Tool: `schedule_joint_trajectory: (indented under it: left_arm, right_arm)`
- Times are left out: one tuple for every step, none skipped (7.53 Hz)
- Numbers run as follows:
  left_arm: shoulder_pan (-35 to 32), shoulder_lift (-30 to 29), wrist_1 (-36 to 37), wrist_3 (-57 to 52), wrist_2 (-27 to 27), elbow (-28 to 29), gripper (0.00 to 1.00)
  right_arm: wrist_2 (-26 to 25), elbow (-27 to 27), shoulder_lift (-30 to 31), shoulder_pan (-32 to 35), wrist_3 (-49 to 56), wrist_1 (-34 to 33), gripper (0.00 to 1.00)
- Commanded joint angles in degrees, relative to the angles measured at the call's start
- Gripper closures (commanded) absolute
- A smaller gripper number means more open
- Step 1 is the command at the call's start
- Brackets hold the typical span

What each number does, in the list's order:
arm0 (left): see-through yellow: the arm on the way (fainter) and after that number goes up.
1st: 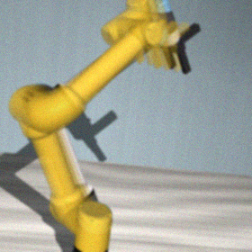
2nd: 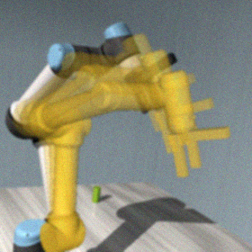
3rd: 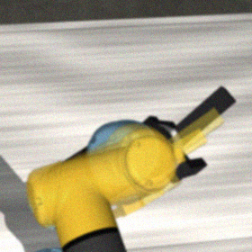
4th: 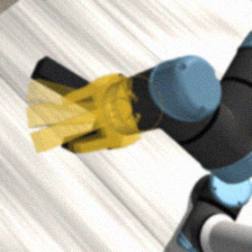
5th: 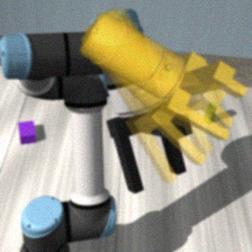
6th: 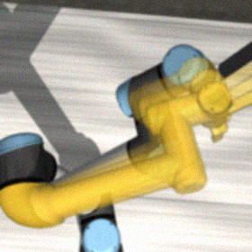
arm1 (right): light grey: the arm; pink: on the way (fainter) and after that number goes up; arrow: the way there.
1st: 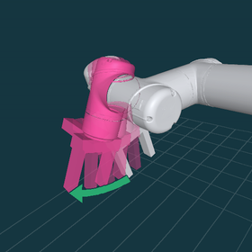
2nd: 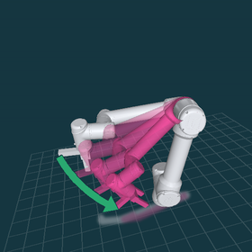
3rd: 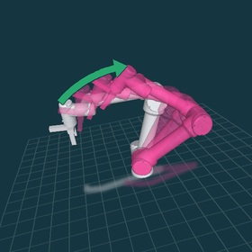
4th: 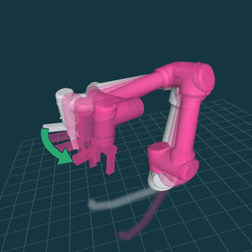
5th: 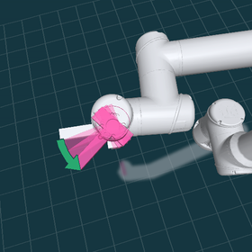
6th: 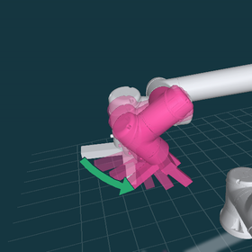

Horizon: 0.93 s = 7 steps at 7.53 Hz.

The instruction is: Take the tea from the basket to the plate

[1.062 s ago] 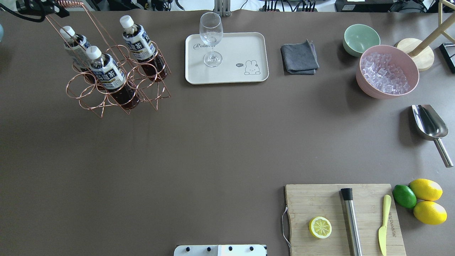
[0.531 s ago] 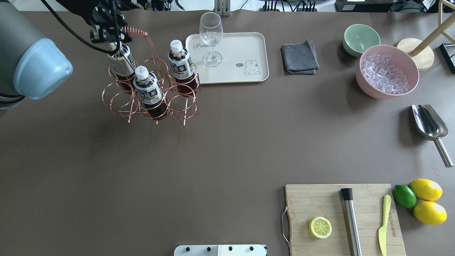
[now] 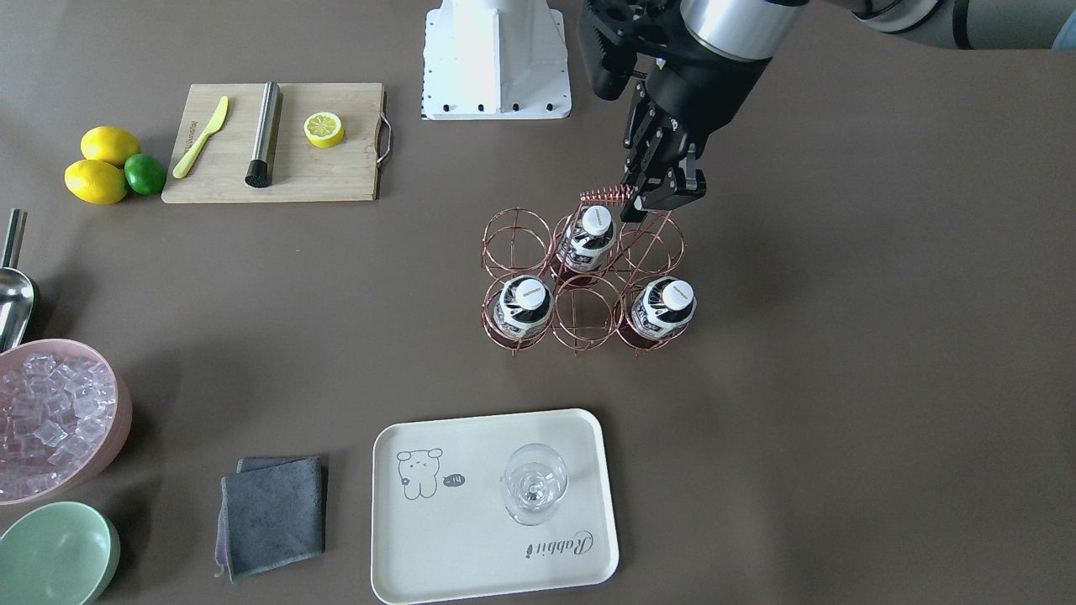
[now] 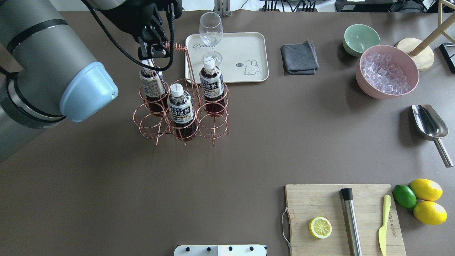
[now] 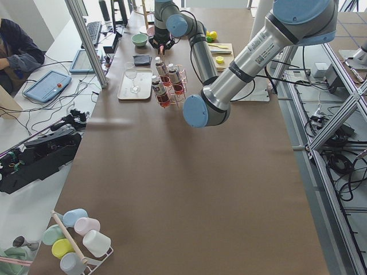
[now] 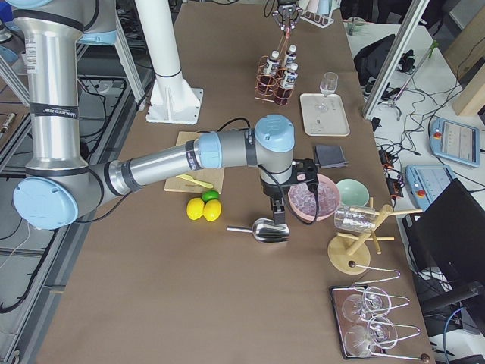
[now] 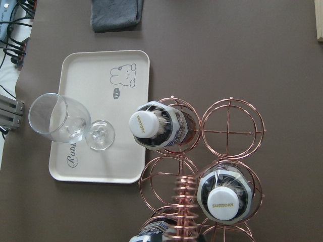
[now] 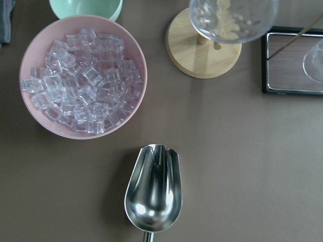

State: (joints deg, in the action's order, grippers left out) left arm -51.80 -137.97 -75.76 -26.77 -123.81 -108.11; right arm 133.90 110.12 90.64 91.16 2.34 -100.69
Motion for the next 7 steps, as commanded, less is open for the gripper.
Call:
schedule_joint_trajectory:
  left_arm:
    - [4.8,-4.6,4.1,4.1,3.3,0.5,1.0]
    - [5.6,-5.3,4.0,5.0,3.3,1.6,1.0]
    - [5.8,-6.2,4.0,5.1,3.4,3.2,1.0]
    - [6.5,-7.2,4.0,5.1,3.7,5.3,1.0]
    - [7.2,-9.0,3.9,5.1,5.5,7.6,1.0]
    - [7.8,-10.0,3.9,5.1,5.8,9.0,1.0]
    - [8.1,-10.1,3.9,5.2,5.8,9.2,1.0]
  right_arm:
    - [2.2,1.9,-4.5,-5.9,-0.1,6.4,0.0]
    - [3.4,1.5,-4.6,-8.3,-0.2,10.8,0.0]
    - [5.7,0.4,-4.4,-10.1,-0.1,15.2,0.0]
    - [7.5,-0.2,-4.6,-11.3,-0.8,20.6,0.0]
    - [9.9,-1.1,-4.6,-11.9,-2.0,26.7,0.0]
    - [10.3,-3.0,-4.6,-12.9,-5.0,35.2,0.0]
    - [10.2,-6.1,-4.8,-15.0,-8.5,45.4,0.0]
